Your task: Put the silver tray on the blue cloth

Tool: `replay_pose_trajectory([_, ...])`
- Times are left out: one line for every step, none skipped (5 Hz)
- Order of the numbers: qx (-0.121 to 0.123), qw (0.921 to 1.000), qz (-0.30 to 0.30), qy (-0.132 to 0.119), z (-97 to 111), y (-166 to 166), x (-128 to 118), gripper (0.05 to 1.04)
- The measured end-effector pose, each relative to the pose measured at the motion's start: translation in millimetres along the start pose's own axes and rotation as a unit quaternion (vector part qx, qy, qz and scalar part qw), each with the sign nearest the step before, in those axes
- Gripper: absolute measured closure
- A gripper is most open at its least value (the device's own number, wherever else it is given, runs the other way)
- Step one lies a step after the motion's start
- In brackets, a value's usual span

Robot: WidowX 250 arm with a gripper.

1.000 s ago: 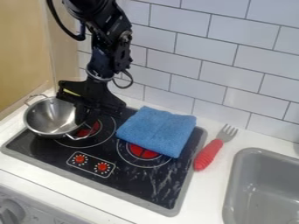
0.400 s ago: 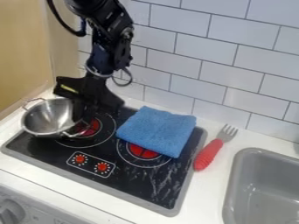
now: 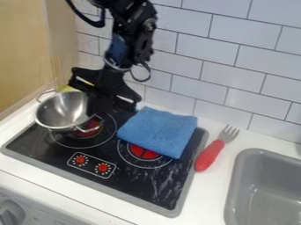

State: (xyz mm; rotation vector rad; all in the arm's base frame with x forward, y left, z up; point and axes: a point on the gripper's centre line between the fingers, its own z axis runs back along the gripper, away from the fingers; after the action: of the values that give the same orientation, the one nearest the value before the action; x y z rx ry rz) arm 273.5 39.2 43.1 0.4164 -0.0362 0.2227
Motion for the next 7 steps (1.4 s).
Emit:
replay_pose_trajectory([-0.010,0.9996,-0.014,-0.024,14.5,-16.2,9.1,1.030])
replay_pose_trajectory([-0.017,0.9979,-0.040,-0.048,28.4,-39.6,26.4,1.030])
replay_pose_trajectory([-0.017,0.9955,-0.070,-0.061,37.1,-63.8,37.6,1.031])
replay_pose_trajectory([-0.017,0.9934,-0.094,-0.064,38.1,-84.8,47.8,1.031])
replay_pose_trajectory([-0.018,0.9925,-0.105,-0.060,35.9,-99.7,48.7,1.031])
replay_pose_trajectory([-0.018,0.9902,-0.123,-0.063,39.3,-119.0,46.3,1.032])
replay_pose_trajectory([-0.013,0.9890,-0.136,-0.058,38.2,-126.5,40.6,1.032])
